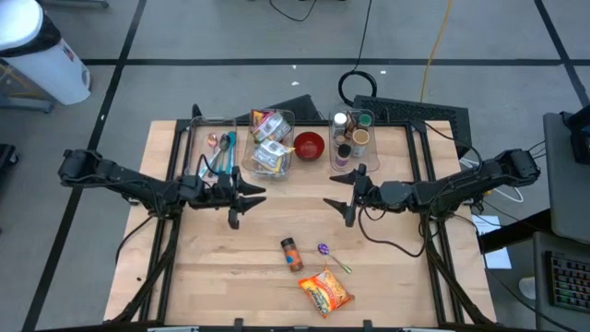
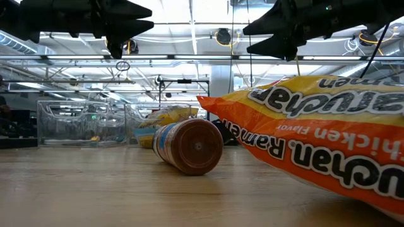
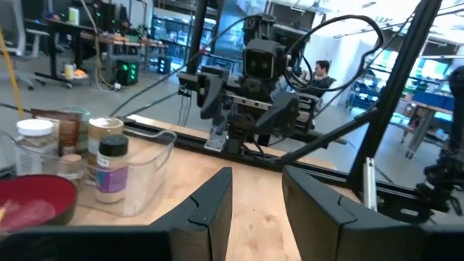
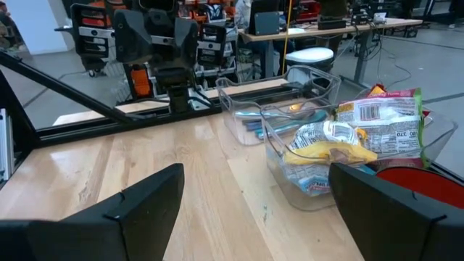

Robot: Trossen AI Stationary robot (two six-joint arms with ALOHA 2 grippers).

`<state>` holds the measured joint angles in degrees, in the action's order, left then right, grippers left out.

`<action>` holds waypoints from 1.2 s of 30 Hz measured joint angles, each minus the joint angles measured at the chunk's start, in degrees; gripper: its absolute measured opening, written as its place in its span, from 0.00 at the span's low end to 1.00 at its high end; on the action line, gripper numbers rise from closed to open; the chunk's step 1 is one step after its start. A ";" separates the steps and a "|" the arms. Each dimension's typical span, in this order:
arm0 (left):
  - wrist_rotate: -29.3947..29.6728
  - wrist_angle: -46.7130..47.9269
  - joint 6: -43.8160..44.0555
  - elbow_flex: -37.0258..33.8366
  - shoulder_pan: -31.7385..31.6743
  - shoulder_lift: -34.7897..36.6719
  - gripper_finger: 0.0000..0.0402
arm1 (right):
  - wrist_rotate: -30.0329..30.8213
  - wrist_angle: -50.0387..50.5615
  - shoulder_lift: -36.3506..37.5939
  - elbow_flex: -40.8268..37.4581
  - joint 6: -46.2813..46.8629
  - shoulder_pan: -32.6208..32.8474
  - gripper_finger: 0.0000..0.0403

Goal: Pick & Place Food Item
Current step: Put the green spoon into the left transparent bin

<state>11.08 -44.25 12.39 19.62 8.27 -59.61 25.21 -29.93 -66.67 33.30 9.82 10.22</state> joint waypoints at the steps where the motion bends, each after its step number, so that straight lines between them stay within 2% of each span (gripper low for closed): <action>1: 0.52 -0.27 -0.27 0.00 0.02 0.00 0.32 | 0.00 -0.02 0.00 0.00 0.00 0.00 0.83; 10: 1.05 -0.54 3.21 0.02 0.87 0.00 0.32 | 0.00 -0.02 0.00 0.00 0.00 0.00 0.83; 36: 0.99 -0.26 2.07 0.02 2.03 0.00 0.32 | 0.00 -0.02 0.00 0.00 0.00 0.02 0.83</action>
<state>12.08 -44.51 14.46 19.64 10.31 -59.61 25.21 -29.95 -66.67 33.30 9.82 10.24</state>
